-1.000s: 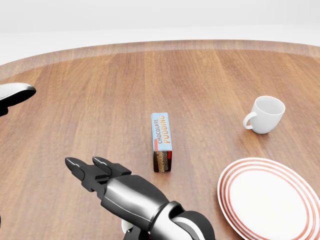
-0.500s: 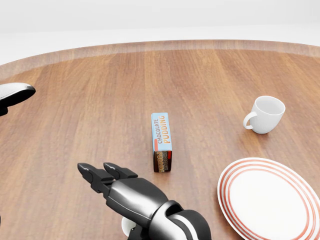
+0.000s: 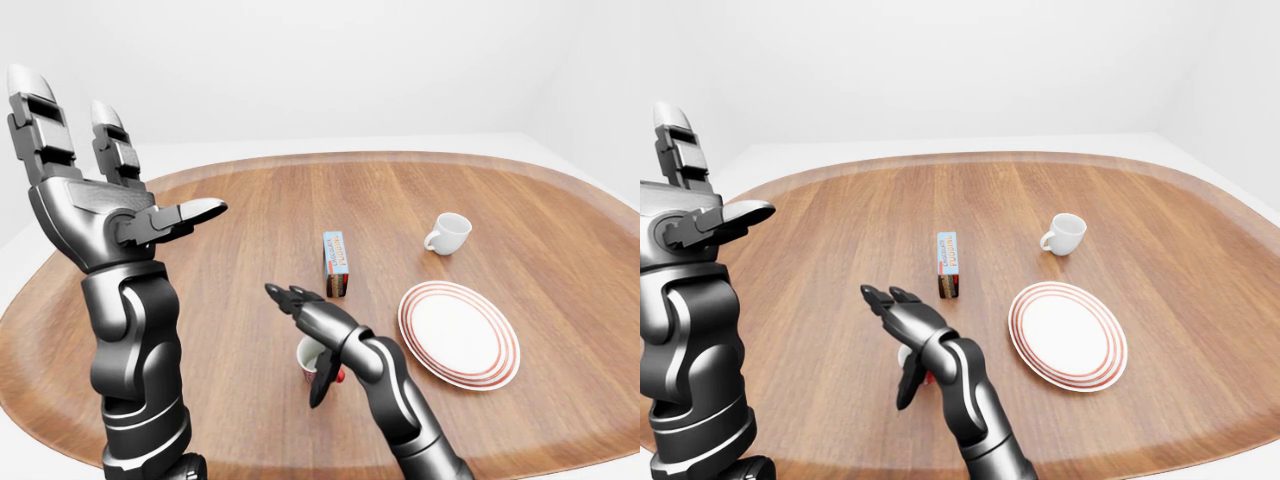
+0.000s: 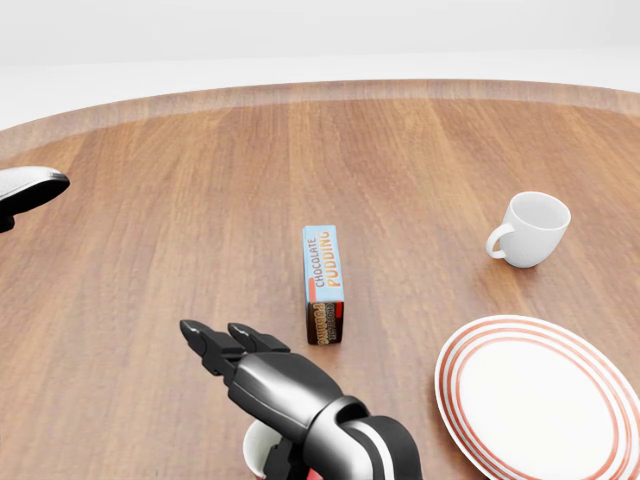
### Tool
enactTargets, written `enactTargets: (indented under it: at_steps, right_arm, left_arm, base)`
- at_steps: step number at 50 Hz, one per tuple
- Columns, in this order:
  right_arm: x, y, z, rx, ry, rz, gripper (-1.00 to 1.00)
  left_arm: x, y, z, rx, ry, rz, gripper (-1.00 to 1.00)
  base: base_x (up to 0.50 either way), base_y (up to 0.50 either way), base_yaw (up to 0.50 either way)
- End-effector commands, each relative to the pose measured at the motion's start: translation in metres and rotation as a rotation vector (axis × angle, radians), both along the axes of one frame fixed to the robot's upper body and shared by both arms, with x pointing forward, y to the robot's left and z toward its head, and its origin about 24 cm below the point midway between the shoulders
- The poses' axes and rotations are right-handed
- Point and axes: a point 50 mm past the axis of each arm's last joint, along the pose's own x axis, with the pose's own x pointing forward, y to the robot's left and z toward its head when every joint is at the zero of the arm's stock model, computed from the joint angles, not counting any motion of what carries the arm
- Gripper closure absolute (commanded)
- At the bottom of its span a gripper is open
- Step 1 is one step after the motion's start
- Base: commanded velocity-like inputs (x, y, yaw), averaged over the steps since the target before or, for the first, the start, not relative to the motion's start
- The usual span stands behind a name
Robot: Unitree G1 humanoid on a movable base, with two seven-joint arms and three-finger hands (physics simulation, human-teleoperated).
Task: Pick up the red mug and put it on the plate
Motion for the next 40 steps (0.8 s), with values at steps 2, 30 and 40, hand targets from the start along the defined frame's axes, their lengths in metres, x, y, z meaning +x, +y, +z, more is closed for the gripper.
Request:
enactTargets:
  at_steps: [2, 30, 40]
  right_arm:
    - [0.010, -0.006, -0.015, 0.017, 0.038, -0.070, -1.00]
    - [0.015, -0.009, -0.048, -0.004, 0.120, -0.147, -1.00]
    - [0.014, -0.009, -0.060, -0.027, 0.153, -0.162, -1.00]
  left_arm:
    - [0.000, 0.001, 0.000, -0.002, 0.000, 0.002, -1.00]
    - [0.001, 0.002, -0.001, -0.001, 0.007, 0.005, -1.00]
    - [0.002, 0.002, -0.001, 0.000, 0.009, 0.006, -1.00]
  base:
    - [0.00, 0.00, 0.00]
    - [0.00, 0.00, 0.00]
    - [0.00, 0.00, 0.00]
